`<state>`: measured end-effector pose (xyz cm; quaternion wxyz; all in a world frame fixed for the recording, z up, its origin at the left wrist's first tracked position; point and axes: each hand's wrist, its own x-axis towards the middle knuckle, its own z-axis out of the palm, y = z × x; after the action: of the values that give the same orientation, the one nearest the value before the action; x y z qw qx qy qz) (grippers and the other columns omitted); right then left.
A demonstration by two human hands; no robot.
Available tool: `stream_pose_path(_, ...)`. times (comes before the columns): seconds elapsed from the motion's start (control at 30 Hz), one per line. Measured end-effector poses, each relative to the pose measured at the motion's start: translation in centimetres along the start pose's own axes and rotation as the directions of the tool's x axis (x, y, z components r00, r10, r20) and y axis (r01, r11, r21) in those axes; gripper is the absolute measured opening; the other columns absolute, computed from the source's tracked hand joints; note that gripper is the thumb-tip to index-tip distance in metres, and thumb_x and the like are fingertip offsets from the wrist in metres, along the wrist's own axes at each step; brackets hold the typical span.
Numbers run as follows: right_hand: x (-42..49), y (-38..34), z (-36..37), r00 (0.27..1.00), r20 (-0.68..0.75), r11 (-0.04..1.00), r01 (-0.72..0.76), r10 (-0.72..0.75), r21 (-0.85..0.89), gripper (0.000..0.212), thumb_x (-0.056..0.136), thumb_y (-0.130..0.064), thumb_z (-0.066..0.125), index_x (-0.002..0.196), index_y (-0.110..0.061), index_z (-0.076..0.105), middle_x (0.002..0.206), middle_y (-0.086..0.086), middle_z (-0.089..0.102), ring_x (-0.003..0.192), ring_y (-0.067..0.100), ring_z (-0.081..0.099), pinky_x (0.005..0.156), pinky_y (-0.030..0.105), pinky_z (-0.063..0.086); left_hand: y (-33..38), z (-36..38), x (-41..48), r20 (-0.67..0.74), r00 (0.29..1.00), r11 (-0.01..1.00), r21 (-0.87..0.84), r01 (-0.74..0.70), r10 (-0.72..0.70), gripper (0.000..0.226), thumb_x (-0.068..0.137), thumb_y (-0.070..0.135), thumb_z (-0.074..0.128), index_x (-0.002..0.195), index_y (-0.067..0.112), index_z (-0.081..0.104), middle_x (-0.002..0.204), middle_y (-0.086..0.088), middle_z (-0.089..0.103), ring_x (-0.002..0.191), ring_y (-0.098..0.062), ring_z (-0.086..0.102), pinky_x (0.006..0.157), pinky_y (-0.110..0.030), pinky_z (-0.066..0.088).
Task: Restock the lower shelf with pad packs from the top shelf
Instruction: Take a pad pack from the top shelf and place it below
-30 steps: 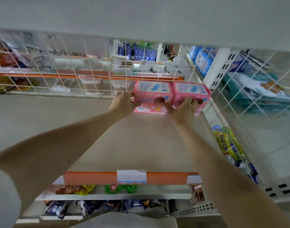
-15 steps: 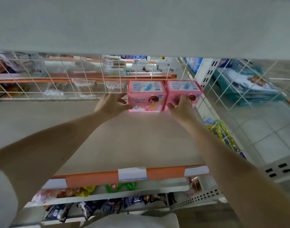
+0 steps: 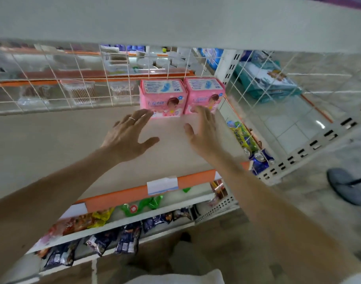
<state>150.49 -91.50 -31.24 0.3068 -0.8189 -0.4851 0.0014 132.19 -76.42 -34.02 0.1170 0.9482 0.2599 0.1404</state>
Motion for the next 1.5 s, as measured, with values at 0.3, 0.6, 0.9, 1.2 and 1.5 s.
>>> stream_pose_path(0.3, -3.7, -3.1, 0.0, 0.993, -0.024, 0.993, 0.117, -0.117, -0.002, 0.056, 0.095, -0.05, 0.047, 0.14, -0.016, 0.046, 0.154, 0.002, 0.036, 0.142, 0.021, 0.027, 0.111, 0.049, 0.027, 1.8, -2.3, -5.2, -0.074, 0.997, 0.999, 0.043, 0.008, -0.005, 0.091, 0.085, 0.074, 0.033, 0.157, 0.02, 0.019, 0.163, 0.0, 0.025, 0.145, -0.026, 0.03, 0.109, -0.05, 0.034)
stream_pose_path(0.6, -7.3, -2.9, -2.0, 0.981, -0.084, 0.981, 0.18, -0.174, 0.067, 0.05, 0.09, -0.053, 0.044, 0.127, -0.022, 0.056, 0.154, -0.002, 0.038, 0.142, 0.019, 0.027, 0.11, 0.05, 0.025, 5.2, -4.5, -9.2, -0.089, 0.99, 0.989, 0.084, 0.119, -0.112, 0.09, 0.087, 0.076, 0.023, 0.158, 0.023, 0.012, 0.166, 0.001, 0.018, 0.148, -0.025, 0.025, 0.112, -0.049, 0.033)
stream_pose_path(0.9, -14.1, -2.4, -6.3, 0.972, -0.081, 0.965, 0.23, -0.222, 0.124, 0.048, 0.088, -0.052, 0.045, 0.122, -0.021, 0.058, 0.154, -0.004, 0.035, 0.143, 0.017, 0.025, 0.103, 0.041, 0.019, 12.7, -5.7, -15.5, -0.1, 0.974, 0.976, 0.067, 0.208, -0.201, 0.09, 0.093, 0.065, 0.046, 0.159, 0.026, -0.002, 0.167, 0.004, 0.005, 0.15, -0.023, 0.016, 0.116, -0.046, 0.026)
stream_pose_path(1.2, -16.4, -5.8, -10.8, 0.928, -0.156, 0.917, 0.362, -0.338, 0.167, 0.044, 0.093, -0.052, 0.047, 0.124, -0.022, 0.058, 0.151, -0.009, 0.041, 0.141, 0.012, 0.03, 0.11, 0.039, 0.02, 17.2, -10.0, -19.5, -0.215, 0.96, 0.978, 0.07, 0.199, -0.18, 0.091, 0.087, 0.074, 0.035, 0.158, 0.024, 0.006, 0.165, 0.002, 0.014, 0.147, -0.025, 0.024, 0.114, -0.049, 0.032)
stream_pose_path(1.5, -16.6, -8.3, -16.9, 0.872, -0.251, 0.837, 0.479, -0.42, 0.263, 0.046, 0.096, -0.046, 0.054, 0.136, -0.022, 0.054, 0.144, -0.01, 0.051, 0.137, 0.006, 0.04, 0.115, 0.035, 0.028, 21.6, -15.2, -20.0, -0.395, 0.911, 0.992, -0.011, 0.125, -0.119, 0.083, 0.091, 0.071, 0.038, 0.158, 0.033, 0.005, 0.165, 0.007, 0.012, 0.149, -0.019, 0.023, 0.116, -0.044, 0.029)
